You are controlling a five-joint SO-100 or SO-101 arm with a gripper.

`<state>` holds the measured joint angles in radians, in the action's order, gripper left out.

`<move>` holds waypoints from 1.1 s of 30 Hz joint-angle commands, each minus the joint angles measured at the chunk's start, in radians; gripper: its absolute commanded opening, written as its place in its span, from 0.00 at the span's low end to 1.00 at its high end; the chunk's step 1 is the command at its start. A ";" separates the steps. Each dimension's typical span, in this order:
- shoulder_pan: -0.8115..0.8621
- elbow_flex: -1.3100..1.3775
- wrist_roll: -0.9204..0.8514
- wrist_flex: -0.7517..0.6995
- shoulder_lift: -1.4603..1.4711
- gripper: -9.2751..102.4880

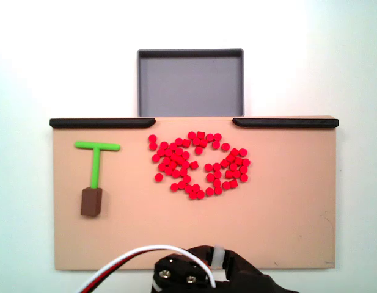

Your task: Grasp a green tool by the dark brown handle.

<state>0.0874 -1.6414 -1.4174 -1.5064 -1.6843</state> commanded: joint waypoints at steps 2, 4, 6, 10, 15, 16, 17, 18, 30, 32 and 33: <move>-0.009 0.009 0.005 0.005 -0.015 0.08; -0.009 0.011 0.005 0.005 -0.015 0.08; -0.009 0.011 0.006 0.005 -0.017 0.08; -0.009 0.011 0.006 0.005 -0.025 0.08; -0.009 0.020 0.000 0.005 -0.025 0.08; -0.009 0.020 -0.003 0.005 -0.028 0.08; -0.009 0.020 -0.005 0.005 -0.032 0.08; -0.009 0.020 -0.005 0.005 -0.035 0.08; -0.023 0.020 -0.003 0.005 -0.026 0.08; -0.041 0.020 0.006 0.005 -0.026 0.08; -0.054 0.020 0.014 0.005 -0.026 0.08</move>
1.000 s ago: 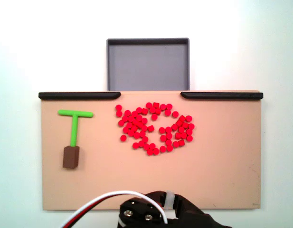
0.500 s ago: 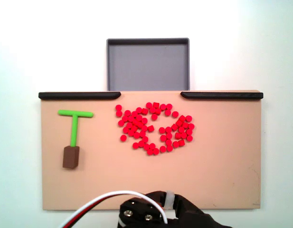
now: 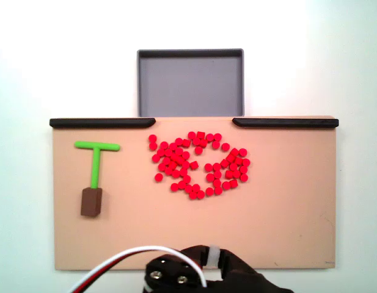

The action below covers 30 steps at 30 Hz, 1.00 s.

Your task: Grasp a green tool by the dark brown handle.

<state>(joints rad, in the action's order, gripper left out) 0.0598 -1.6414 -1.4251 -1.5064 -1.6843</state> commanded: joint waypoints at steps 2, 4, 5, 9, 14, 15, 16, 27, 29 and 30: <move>-0.037 0.020 0.037 0.005 -0.025 0.08; -0.040 0.017 0.038 0.005 -0.032 0.08; -0.044 0.012 0.038 0.005 -0.037 0.08; -0.075 0.020 0.057 0.005 -0.031 0.08; -0.135 0.020 0.149 0.051 0.008 0.08; -0.143 0.021 0.153 0.051 0.011 0.08; -0.147 0.021 0.153 0.051 0.011 0.08; -0.225 0.034 0.164 0.091 0.048 0.08; -0.238 0.034 0.166 0.092 0.060 0.08; -0.245 0.037 0.170 0.095 0.066 0.08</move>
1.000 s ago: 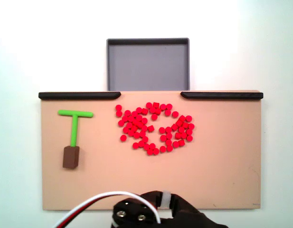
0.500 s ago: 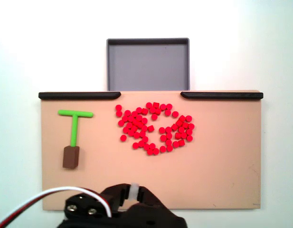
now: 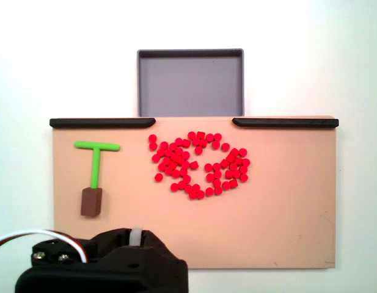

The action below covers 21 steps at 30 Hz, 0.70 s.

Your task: Grasp a green tool by the dark brown handle.

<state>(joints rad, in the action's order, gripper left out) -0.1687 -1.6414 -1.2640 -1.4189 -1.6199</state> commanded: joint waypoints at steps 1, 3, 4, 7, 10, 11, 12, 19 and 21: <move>-0.025 0.037 0.028 0.025 0.006 0.08; -0.040 0.040 0.046 0.040 0.018 0.08; -0.048 0.048 0.058 0.040 0.028 0.08; -0.072 0.078 0.092 0.040 0.055 0.08; -0.094 0.120 0.103 0.040 0.086 0.08; -0.098 0.129 0.104 0.040 0.095 0.08; -0.103 0.130 0.103 0.040 0.100 0.08; -0.114 0.135 0.057 0.040 0.132 0.08; -0.115 0.141 0.054 0.040 0.143 0.08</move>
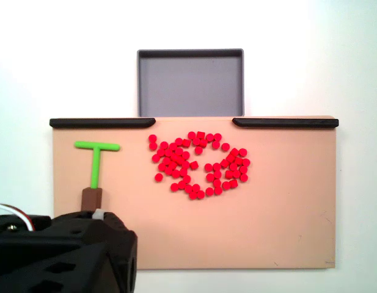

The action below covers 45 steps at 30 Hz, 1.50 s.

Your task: Grasp a green tool by the dark brown handle.

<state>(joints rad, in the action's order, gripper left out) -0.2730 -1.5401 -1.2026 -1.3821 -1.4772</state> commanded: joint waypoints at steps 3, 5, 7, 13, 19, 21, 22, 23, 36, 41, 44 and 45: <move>-0.018 0.067 0.003 0.003 0.026 0.08; -0.029 0.074 0.011 0.003 0.037 0.08; -0.041 0.078 0.025 0.003 0.046 0.08; -0.080 0.112 0.075 0.003 0.086 0.14; -0.074 0.110 0.060 0.003 0.095 0.21; -0.069 0.103 0.049 0.003 0.092 0.23; -0.064 0.097 0.041 0.003 0.089 0.24; -0.060 0.097 0.040 0.003 0.087 0.26; -0.015 0.075 -0.005 0.003 0.080 0.28; -0.009 0.061 -0.017 0.003 0.081 0.28; -0.008 0.060 -0.020 0.003 0.089 0.28; -0.006 0.060 -0.021 0.003 0.092 0.28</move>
<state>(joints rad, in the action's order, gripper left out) -0.2915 -1.4834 -1.2195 -1.3821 -1.3775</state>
